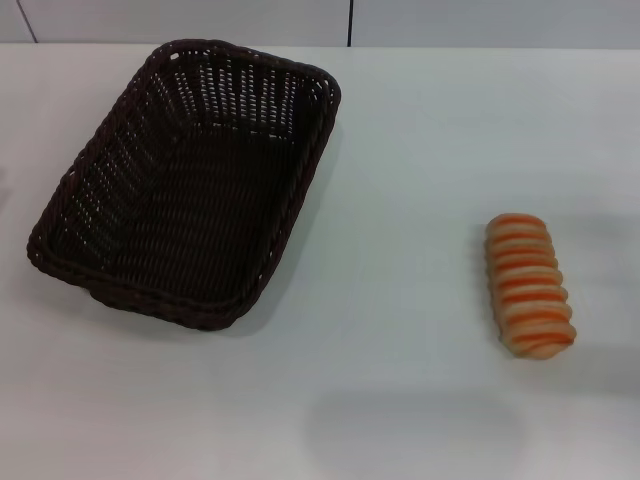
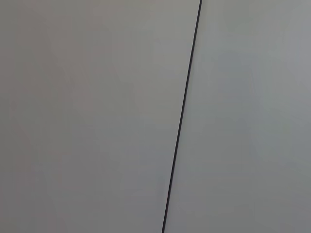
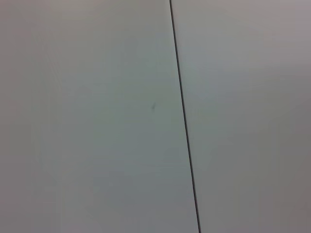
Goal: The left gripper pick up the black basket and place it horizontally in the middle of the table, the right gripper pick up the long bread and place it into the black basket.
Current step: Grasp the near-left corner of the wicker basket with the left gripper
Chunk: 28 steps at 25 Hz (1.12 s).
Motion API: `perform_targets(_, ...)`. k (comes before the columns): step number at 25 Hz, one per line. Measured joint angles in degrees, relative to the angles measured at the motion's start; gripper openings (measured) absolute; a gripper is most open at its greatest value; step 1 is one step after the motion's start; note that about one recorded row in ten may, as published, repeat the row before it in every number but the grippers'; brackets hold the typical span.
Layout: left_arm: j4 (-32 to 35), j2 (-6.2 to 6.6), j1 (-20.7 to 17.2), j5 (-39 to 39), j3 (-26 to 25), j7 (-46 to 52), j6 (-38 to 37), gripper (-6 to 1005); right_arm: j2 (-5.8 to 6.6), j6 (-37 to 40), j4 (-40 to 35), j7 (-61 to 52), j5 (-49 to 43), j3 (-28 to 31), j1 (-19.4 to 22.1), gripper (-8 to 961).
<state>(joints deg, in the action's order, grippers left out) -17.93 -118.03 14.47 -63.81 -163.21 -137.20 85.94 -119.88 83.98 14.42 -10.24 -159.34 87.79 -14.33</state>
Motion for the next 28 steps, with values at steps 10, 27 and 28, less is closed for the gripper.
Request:
perform_targets(10, 0.0, 0.00, 0.2, -0.1, 0.0, -0.1, 0.0, 820, 0.00, 0.0, 0.0, -1.2, 0.0, 0.0, -0.1, 693)
perform_targets(27, 0.0, 0.00, -0.2, -0.1, 0.0, 0.2, 0.3, 804, 0.00, 0.1, 0.0, -1.3, 0.0, -0.8, 0.5, 693)
perform_targets(28, 0.0, 0.00, -0.2, -0.1, 0.2, 0.2, 0.4, 803, 0.00, 0.1, 0.0, -1.3, 0.0, -0.8, 0.5, 693)
